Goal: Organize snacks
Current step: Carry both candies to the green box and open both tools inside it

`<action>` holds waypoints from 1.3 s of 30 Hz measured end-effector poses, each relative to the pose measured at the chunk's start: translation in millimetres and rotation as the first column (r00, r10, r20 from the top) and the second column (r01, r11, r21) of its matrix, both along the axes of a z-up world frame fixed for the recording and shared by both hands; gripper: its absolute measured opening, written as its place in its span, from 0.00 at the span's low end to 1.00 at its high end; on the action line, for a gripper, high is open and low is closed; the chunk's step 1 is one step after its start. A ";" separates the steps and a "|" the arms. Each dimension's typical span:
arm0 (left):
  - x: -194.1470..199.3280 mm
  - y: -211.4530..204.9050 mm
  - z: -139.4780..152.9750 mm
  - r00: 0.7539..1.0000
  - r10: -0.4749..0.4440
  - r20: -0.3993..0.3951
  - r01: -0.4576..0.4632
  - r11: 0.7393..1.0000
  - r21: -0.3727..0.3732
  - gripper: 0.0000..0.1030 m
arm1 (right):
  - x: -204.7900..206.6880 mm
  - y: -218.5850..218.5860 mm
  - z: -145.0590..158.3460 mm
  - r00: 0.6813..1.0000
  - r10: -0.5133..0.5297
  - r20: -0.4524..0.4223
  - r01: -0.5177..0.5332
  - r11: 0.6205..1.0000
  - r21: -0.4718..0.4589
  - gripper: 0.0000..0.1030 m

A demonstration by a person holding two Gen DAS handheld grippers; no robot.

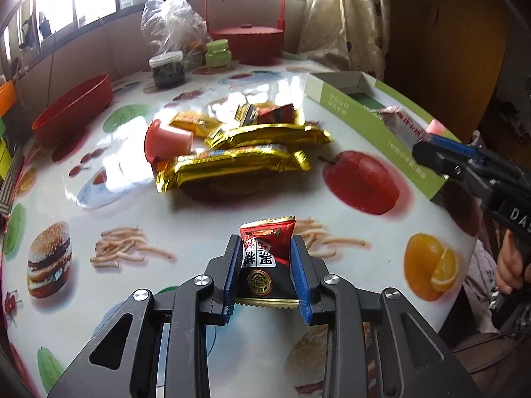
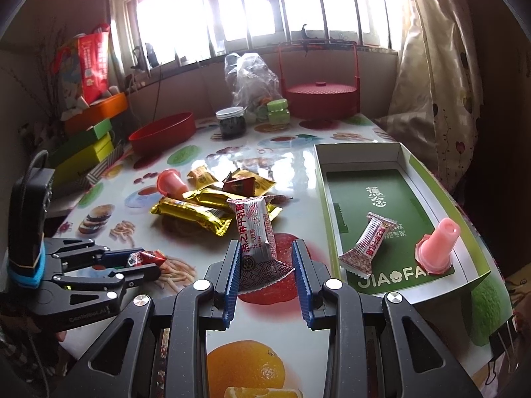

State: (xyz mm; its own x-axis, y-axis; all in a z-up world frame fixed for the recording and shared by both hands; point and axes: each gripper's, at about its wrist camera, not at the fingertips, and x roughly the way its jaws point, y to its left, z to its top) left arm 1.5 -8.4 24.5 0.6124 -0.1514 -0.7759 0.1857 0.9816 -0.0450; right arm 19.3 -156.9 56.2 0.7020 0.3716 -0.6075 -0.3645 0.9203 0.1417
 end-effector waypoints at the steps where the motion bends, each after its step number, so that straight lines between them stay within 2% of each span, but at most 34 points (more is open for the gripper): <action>1: 0.3 -1.2 2.8 1.000 -0.001 0.008 0.001 1.000 -0.003 0.30 | -0.6 -1.0 1.0 1.000 -0.002 0.002 0.002 1.000 0.000 0.28; 13: 22.6 -27.9 30.1 0.995 -0.069 0.077 0.071 0.997 -0.021 0.30 | 2.1 -13.4 10.4 0.999 -0.047 0.026 0.047 0.999 0.001 0.28; 29: 61.3 -72.7 48.1 0.980 -0.167 0.110 0.174 0.983 -0.057 0.30 | 14.3 -45.4 19.7 0.989 -0.142 0.039 0.142 0.990 -0.002 0.29; 39: 94.4 -100.9 52.3 0.970 -0.216 0.109 0.226 0.970 -0.093 0.30 | 24.1 -73.1 19.0 0.973 -0.231 0.022 0.231 0.973 -0.008 0.29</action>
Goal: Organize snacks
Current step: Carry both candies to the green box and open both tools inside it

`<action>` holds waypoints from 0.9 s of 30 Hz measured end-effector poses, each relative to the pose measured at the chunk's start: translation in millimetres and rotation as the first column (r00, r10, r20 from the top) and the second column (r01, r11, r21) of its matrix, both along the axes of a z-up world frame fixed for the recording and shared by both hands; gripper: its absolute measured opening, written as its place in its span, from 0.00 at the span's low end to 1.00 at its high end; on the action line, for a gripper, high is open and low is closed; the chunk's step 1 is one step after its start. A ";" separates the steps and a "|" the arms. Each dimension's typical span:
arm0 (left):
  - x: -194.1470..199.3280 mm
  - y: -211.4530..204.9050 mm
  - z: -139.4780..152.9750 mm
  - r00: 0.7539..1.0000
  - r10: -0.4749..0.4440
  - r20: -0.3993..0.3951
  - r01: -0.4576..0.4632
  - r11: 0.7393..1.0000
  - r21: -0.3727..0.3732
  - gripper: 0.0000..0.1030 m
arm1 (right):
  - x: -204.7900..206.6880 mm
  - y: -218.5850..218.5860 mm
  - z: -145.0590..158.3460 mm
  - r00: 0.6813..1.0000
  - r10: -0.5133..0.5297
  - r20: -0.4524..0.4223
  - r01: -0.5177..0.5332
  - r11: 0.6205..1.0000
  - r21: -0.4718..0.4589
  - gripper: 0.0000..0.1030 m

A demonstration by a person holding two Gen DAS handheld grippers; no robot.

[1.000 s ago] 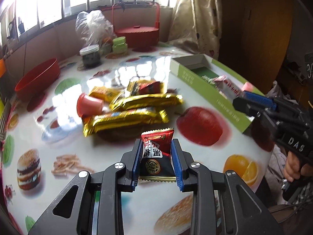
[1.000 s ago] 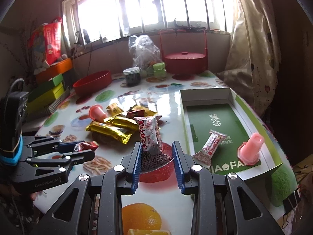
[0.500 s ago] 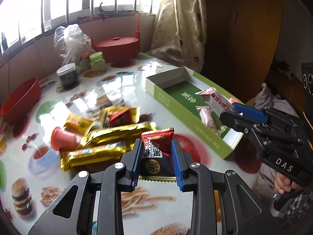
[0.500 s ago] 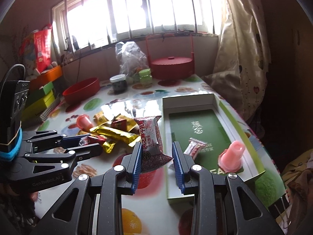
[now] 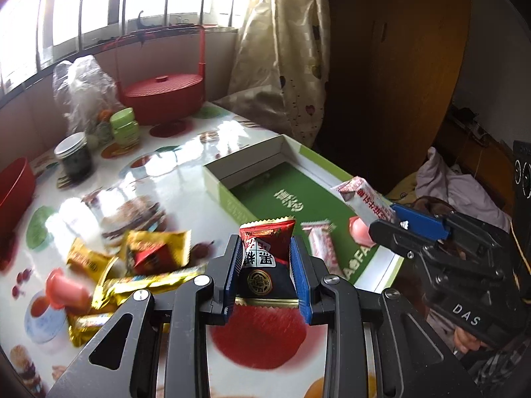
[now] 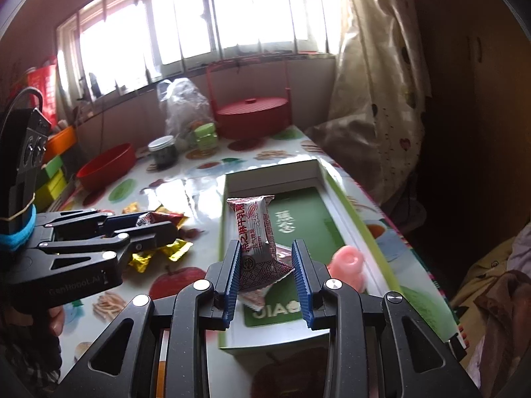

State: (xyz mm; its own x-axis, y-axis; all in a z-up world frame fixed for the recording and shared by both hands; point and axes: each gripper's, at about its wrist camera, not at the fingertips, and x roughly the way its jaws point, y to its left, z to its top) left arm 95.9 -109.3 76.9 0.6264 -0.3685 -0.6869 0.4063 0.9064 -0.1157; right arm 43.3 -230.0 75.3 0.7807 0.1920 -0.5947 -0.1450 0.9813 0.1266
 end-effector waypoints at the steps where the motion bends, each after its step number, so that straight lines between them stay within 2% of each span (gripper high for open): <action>1: 3.4 -3.1 -0.4 1.000 -0.005 -0.002 0.005 1.000 -0.001 0.30 | 0.9 -2.8 -0.5 1.000 -0.011 -0.003 0.011 1.000 -0.003 0.29; 13: 31.2 -32.7 -16.8 0.997 -0.037 -0.061 0.038 0.999 0.003 0.30 | 19.0 -38.3 -7.8 0.992 -0.115 -0.048 0.114 0.993 -0.025 0.29; 18: 39.5 -42.4 -22.9 0.996 -0.045 -0.077 0.047 0.999 0.024 0.30 | 32.9 -38.6 -10.1 0.992 -0.116 -0.055 0.113 0.992 -0.049 0.29; 23: 50.0 -48.9 -33.0 0.992 -0.050 -0.117 0.054 0.998 0.033 0.30 | 50.4 -38.5 -20.4 0.989 -0.112 -0.094 0.106 0.992 -0.064 0.29; 27: 54.4 -52.5 -34.0 0.991 -0.059 -0.118 0.064 0.997 0.036 0.30 | 62.1 -36.8 -25.5 0.987 -0.108 -0.117 0.100 0.992 -0.075 0.29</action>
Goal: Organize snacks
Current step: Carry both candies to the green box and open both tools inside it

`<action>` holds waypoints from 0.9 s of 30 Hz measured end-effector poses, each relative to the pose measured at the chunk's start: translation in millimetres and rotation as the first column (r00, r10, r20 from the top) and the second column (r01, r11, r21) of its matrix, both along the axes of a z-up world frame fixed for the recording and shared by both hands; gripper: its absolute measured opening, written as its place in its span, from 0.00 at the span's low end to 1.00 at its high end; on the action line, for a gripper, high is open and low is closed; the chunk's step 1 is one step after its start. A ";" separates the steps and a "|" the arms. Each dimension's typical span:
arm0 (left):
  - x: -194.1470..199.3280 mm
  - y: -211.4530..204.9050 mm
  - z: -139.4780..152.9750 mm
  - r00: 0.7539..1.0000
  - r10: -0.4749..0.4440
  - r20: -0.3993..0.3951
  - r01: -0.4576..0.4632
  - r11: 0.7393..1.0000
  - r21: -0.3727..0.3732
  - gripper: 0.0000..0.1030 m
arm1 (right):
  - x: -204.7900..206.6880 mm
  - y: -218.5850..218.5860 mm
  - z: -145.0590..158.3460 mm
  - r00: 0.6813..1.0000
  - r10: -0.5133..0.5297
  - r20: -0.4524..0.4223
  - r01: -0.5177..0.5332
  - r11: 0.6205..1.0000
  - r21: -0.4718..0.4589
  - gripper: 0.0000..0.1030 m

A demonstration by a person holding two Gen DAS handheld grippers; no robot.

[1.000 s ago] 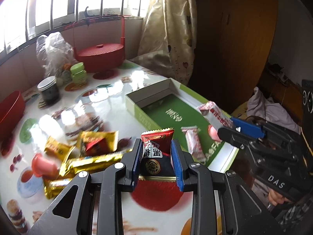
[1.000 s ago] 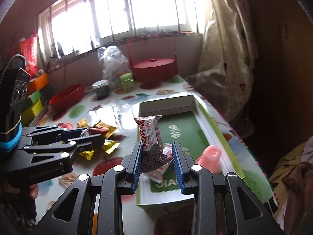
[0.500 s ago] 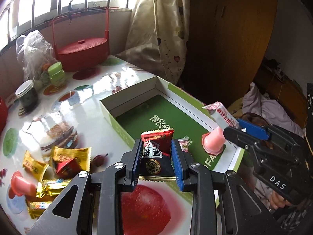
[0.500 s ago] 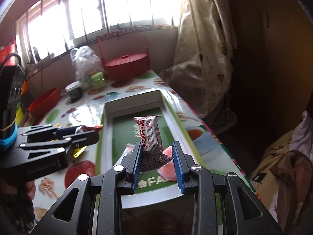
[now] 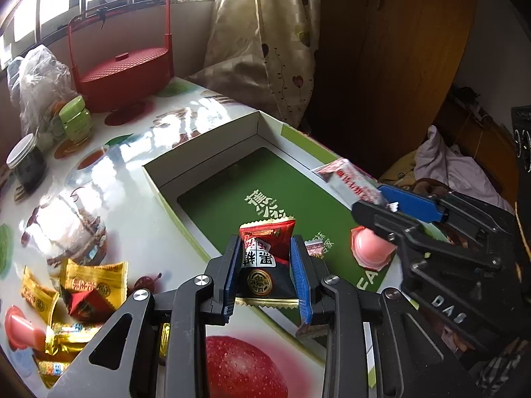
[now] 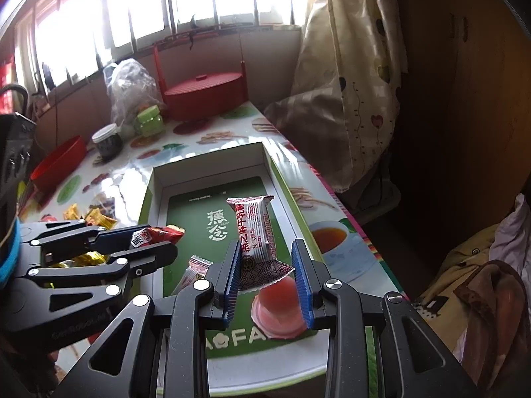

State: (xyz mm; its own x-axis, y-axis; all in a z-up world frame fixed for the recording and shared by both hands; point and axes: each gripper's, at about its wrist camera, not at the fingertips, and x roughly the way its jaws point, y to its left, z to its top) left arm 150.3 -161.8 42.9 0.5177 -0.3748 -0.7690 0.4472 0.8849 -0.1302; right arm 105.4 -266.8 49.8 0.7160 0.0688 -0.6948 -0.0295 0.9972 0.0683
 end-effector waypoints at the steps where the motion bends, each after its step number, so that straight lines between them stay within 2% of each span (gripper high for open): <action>1: 1.8 -0.6 -0.6 1.000 0.000 -0.002 0.000 1.000 0.000 0.30 | 3.0 1.4 -1.5 1.000 0.007 -0.005 -0.007 1.000 -0.002 0.29; 13: 18.0 -13.0 -11.8 0.998 -0.025 -0.049 0.027 0.999 0.026 0.30 | 25.6 10.3 -16.9 0.996 0.026 -0.081 -0.035 0.994 -0.106 0.29; 22: 22.4 -12.0 -13.5 0.998 -0.027 -0.051 0.029 0.999 0.033 0.31 | 29.3 6.1 -23.5 0.993 0.026 -0.112 -0.037 0.995 -0.098 0.29; 27: 23.3 -8.8 -12.8 0.998 -0.026 -0.064 0.027 1.000 0.009 0.31 | 28.5 5.5 -23.6 0.993 0.023 -0.117 -0.034 0.995 -0.090 0.31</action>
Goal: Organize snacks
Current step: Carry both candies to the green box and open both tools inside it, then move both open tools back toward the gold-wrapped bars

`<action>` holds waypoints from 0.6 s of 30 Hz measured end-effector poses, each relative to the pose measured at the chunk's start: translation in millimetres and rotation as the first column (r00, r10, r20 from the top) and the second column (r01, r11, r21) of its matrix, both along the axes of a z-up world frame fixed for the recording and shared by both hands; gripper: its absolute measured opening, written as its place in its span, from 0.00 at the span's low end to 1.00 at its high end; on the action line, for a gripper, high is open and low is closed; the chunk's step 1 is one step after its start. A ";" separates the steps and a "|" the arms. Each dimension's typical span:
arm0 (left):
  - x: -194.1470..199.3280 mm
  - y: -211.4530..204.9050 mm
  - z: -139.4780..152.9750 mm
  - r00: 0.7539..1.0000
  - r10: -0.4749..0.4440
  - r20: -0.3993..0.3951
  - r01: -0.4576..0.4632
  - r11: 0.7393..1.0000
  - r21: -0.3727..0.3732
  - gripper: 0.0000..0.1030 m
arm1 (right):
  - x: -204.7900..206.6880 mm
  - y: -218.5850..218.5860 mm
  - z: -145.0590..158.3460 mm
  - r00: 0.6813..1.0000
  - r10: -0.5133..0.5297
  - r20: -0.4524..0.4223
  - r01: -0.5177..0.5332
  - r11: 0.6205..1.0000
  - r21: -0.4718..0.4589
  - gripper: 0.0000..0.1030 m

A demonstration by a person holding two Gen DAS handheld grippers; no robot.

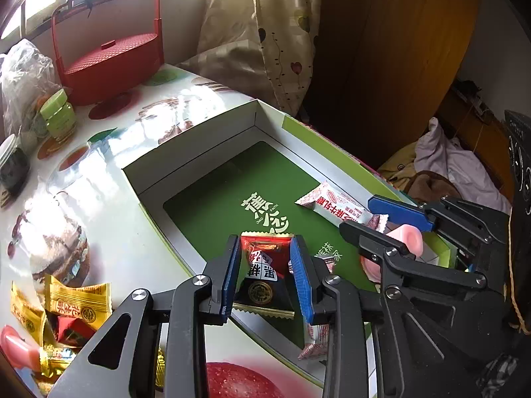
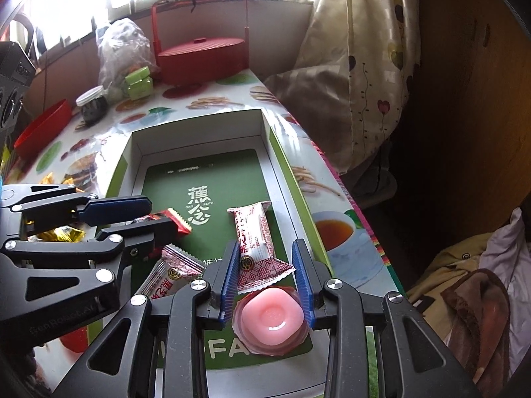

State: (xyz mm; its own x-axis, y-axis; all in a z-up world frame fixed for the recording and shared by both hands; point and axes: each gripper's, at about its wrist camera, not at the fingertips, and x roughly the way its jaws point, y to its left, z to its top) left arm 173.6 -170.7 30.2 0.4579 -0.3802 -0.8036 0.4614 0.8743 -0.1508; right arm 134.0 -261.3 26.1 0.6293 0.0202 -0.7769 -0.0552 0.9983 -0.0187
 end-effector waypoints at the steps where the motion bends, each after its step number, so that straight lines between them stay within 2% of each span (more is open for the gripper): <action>1: -0.5 0.6 0.2 1.000 -0.001 -0.001 0.001 1.000 -0.002 0.31 | -0.3 0.2 0.0 1.000 0.000 -0.001 0.000 1.000 0.002 0.32; 7: -6.3 6.0 6.0 1.000 0.003 -0.002 -0.004 0.999 -0.036 0.36 | -4.0 0.2 5.4 1.000 -0.011 0.016 0.011 1.000 0.014 0.38; 9: -10.2 8.9 10.0 1.000 0.009 0.006 -0.009 0.999 -0.042 0.43 | -6.7 -0.5 7.7 1.000 -0.019 0.021 0.019 1.000 0.023 0.41; 11: -15.9 12.5 15.6 1.000 0.017 0.021 -0.016 0.999 -0.042 0.45 | -10.0 -0.1 9.9 0.999 -0.029 0.025 0.028 0.999 0.020 0.43; 14: -23.9 22.3 23.7 0.999 0.035 0.035 -0.033 0.997 -0.065 0.45 | -15.4 0.9 15.7 0.998 -0.040 0.040 0.039 0.999 0.021 0.44; 18: -37.8 36.6 36.6 0.994 0.068 0.081 -0.064 0.996 -0.055 0.45 | -25.2 3.2 26.5 0.996 -0.058 0.069 0.054 0.997 0.051 0.44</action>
